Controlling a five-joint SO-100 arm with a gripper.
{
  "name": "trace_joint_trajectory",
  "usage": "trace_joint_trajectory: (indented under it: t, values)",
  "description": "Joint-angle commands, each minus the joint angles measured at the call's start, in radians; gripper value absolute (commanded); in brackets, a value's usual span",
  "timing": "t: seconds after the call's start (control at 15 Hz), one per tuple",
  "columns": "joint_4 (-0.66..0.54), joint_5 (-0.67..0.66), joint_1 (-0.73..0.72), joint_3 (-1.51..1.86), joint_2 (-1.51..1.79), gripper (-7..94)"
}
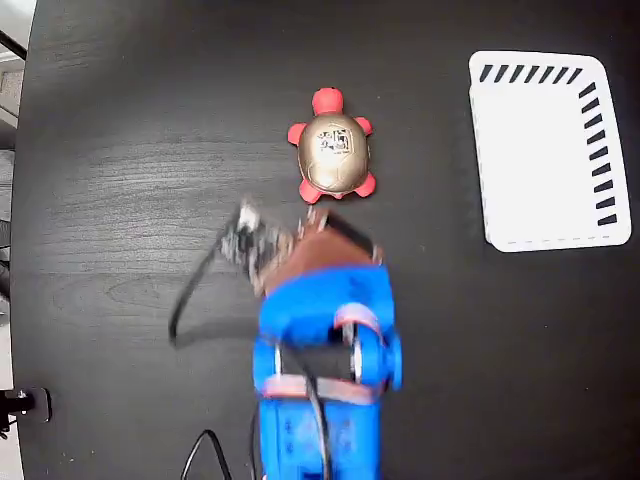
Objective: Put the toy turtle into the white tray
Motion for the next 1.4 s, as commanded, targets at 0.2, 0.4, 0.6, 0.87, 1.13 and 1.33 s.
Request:
trace_joint_trajectory:
  t: [0.2,0.4,0.6,0.87,1.13,1.33]
  values:
    - [0.123,0.282,0.104,-0.532,-0.393,0]
    - [0.152,0.4,0.107,-0.611,-0.483,9]
    - [0.155,0.486,0.086,-0.634,-0.56,30]
    - [0.178,0.565,0.054,-0.657,-0.615,40]
    - [0.199,0.583,0.0,-0.683,-0.643,49]
    - [0.192,0.606,-0.018,-0.703,-0.686,53]
